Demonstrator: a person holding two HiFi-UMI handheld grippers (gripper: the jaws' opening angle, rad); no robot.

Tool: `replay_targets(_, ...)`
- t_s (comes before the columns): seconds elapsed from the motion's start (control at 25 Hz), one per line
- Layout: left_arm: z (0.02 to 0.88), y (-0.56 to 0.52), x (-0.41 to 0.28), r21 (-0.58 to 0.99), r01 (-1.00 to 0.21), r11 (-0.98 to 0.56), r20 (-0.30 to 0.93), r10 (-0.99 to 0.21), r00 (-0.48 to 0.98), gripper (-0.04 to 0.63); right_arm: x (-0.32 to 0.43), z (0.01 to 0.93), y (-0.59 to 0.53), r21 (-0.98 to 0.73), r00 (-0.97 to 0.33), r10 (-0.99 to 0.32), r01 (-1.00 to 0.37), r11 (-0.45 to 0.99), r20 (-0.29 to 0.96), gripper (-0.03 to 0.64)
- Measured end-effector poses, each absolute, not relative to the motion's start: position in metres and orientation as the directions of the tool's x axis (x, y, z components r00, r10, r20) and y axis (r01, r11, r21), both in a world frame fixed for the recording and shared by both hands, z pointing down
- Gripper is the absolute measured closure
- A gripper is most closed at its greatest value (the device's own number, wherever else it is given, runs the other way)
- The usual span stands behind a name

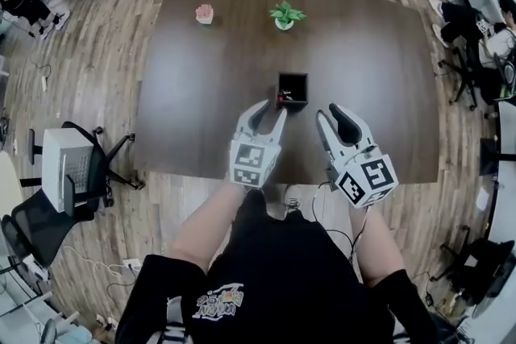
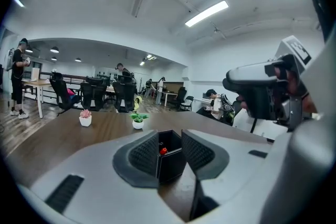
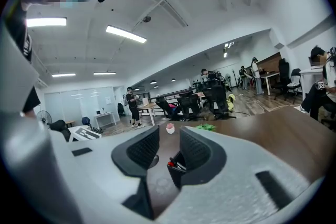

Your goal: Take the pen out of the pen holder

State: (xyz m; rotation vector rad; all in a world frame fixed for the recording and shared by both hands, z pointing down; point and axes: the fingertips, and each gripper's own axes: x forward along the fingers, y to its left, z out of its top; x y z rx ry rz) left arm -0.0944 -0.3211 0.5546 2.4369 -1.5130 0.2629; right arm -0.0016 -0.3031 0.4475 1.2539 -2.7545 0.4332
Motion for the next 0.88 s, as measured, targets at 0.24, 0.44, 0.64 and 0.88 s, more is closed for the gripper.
replay_targets(0.24, 0.583, -0.342, -0.090, 0.124, -0.885, -0.449, 0.337, -0.820, 0.463, 0.472, 0.000, 0.467, -0.319, -0.243, -0.633, -0.741, -0.773, 0.587, 0.223, 0.491)
replay_targets(0.44, 0.598, -0.350, -0.085, 0.118, -0.877, -0.466, 0.365, -0.801, 0.475, 0.472, 0.002, 0.480, -0.327, -0.261, -0.622, -0.746, -0.781, 0.568, 0.238, 0.491)
replay_targets(0.64, 0.607, -0.355, -0.086, 0.119, -0.873, -0.473, 0.379, -0.791, 0.480, 0.472, -0.002, 0.490, -0.331, -0.279, -0.618, -0.745, -0.783, 0.556, 0.250, 0.492)
replay_targets(0.88, 0.613, -0.358, -0.085, 0.129, -0.869, -0.477, 0.382, -0.785, 0.488, 0.476, -0.003, 0.499, -0.331, -0.289, -0.614, -0.744, -0.786, 0.547, 0.263, 0.496)
